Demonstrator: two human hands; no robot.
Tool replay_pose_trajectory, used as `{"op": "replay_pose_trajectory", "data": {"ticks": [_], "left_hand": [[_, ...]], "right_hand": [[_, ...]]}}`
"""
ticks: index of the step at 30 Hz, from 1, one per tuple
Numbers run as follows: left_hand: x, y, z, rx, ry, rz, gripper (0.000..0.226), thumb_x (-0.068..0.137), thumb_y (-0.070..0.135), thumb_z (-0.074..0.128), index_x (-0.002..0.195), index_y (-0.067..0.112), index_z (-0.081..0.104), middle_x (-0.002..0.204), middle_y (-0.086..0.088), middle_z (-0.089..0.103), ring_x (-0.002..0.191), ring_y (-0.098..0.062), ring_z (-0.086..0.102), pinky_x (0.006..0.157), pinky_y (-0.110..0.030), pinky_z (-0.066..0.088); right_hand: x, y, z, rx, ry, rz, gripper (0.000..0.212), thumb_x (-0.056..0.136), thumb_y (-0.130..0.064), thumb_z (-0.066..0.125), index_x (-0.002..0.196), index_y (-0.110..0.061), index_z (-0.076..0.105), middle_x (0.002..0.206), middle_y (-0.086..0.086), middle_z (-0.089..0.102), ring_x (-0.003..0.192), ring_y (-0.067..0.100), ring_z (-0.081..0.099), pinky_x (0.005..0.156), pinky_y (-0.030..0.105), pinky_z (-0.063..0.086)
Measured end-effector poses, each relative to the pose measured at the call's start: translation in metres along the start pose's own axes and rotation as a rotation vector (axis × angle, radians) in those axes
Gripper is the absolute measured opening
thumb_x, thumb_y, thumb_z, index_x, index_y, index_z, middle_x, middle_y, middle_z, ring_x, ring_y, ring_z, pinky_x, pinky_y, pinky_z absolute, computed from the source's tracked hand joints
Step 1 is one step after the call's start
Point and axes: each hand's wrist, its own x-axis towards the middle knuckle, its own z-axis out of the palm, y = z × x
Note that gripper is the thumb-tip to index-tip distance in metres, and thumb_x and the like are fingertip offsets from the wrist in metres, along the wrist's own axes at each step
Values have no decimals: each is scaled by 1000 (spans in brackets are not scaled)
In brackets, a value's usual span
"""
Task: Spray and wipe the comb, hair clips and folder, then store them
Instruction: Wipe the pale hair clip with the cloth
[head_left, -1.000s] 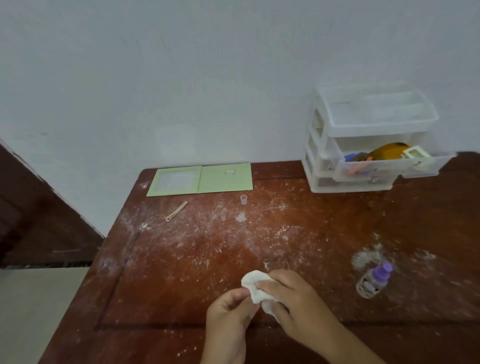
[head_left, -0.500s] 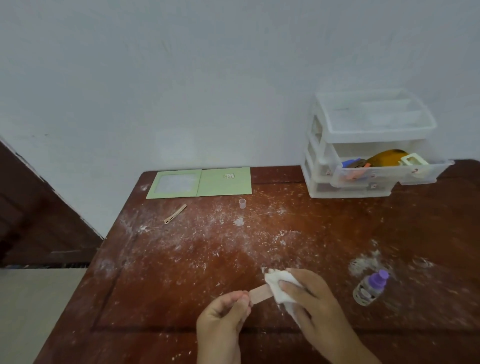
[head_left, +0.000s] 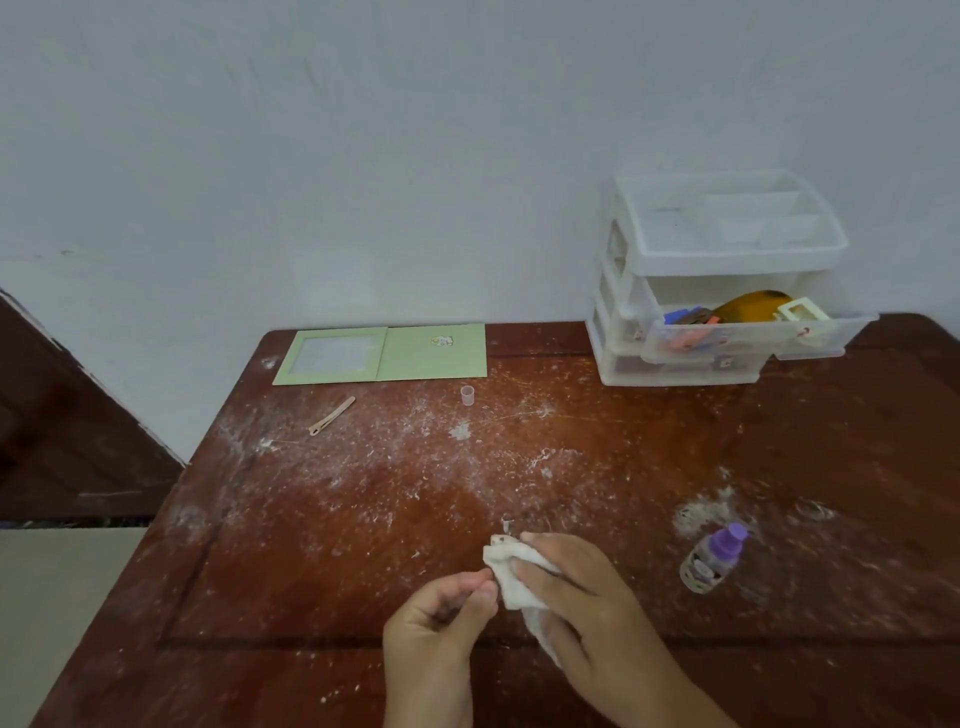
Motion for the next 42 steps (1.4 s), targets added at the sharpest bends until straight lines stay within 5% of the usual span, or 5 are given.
{"op": "replay_pose_trajectory", "data": {"ticks": [7, 18, 27, 36, 42], "left_hand": [[-2, -2, -3, 60, 16, 79, 44, 69, -19, 63, 43, 15, 69, 50, 3, 68, 44, 2, 58, 49, -7, 49], [9, -23, -12, 665, -407, 991, 16, 73, 12, 59, 76, 27, 63, 92, 19, 63, 93, 7, 61, 80, -8, 49], [-13, -6, 3, 45, -219, -54, 18, 75, -16, 60, 68, 0, 64, 53, -11, 68, 47, -14, 66, 43, -17, 51], [-8, 1, 10, 5, -18, -36, 43, 76, -20, 55, 41, 5, 58, 38, -3, 56, 36, -6, 54, 40, -15, 49], [-5, 3, 12, 31, 28, -27, 40, 75, -20, 55, 42, 2, 50, 37, -5, 57, 35, -6, 55, 39, -13, 47]], "right_hand": [[2, 12, -27, 374, 81, 597, 47, 87, -9, 55, 102, -54, 58, 101, -16, 63, 75, -1, 62, 63, 12, 50], [19, -15, -32, 1131, 42, 1042, 11, 79, -4, 66, 89, -3, 62, 60, 8, 62, 51, 17, 59, 46, 25, 48], [13, -14, -28, 1097, 140, 929, 15, 59, -14, 64, 71, -19, 71, 61, 5, 63, 57, 17, 59, 51, 25, 49], [5, -11, -11, -24, 85, -51, 30, 97, -40, 34, 110, -24, 56, 117, -8, 50, 105, 7, 44, 94, 17, 38], [2, 0, 0, -108, 119, -62, 31, 99, -31, 26, 104, -16, 52, 110, -3, 48, 98, 13, 44, 86, 21, 40]]}}
